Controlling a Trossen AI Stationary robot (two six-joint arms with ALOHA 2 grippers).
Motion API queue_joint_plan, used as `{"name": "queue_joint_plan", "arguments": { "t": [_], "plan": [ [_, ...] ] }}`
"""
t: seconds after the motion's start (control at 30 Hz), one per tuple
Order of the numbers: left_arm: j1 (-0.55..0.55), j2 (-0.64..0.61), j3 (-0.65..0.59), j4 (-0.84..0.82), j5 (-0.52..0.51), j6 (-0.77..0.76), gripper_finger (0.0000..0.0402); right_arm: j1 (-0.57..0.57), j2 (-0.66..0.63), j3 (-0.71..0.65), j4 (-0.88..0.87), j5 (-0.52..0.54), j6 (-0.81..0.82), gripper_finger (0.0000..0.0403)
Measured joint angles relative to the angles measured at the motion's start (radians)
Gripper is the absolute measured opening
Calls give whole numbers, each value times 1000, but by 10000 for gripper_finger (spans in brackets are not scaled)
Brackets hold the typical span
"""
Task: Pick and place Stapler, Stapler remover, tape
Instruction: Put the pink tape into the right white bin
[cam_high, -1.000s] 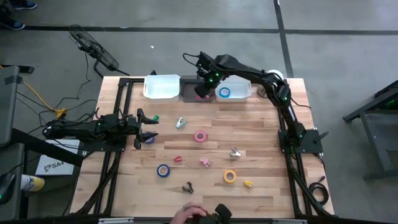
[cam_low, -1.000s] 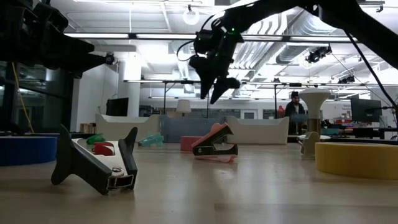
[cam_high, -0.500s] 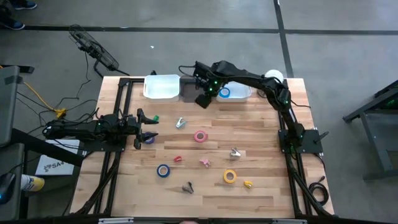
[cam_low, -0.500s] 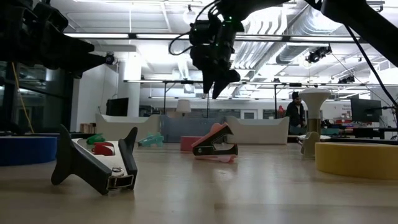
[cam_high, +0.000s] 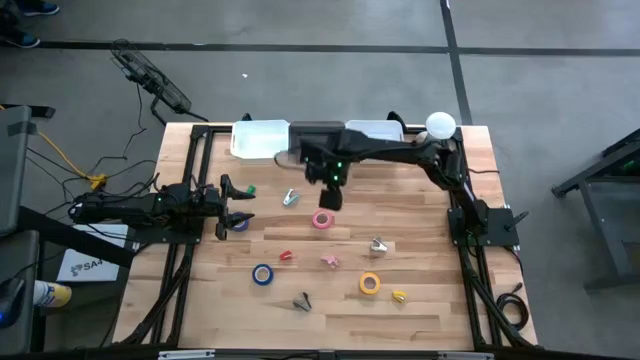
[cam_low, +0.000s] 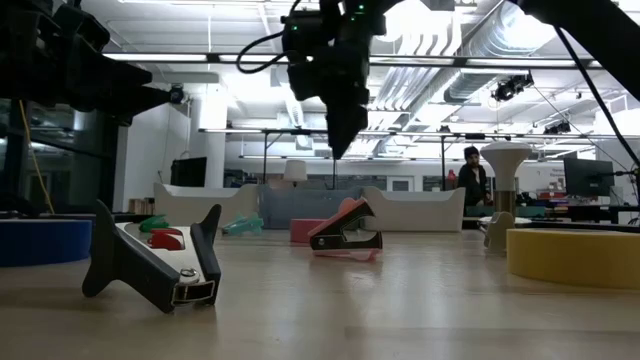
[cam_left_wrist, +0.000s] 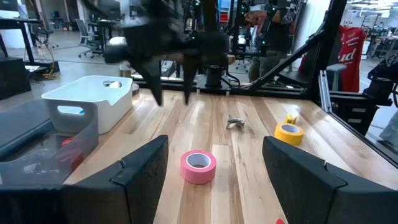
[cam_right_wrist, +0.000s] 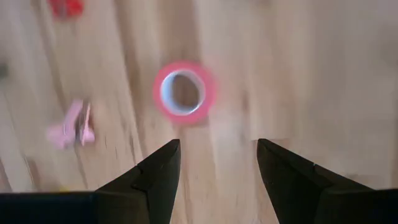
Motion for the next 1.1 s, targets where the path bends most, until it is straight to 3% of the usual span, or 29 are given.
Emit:
{"name": "queue_joint_plan", "arguments": {
  "t": [0.5, 1.1],
  "plan": [
    [0, 0, 0, 0, 0, 0, 259, 122, 0, -277, 257, -1, -522, 204],
    [0, 0, 0, 0, 1, 0, 259, 144, 0, -345, 430, 56, -609, 204]
  ]
}}
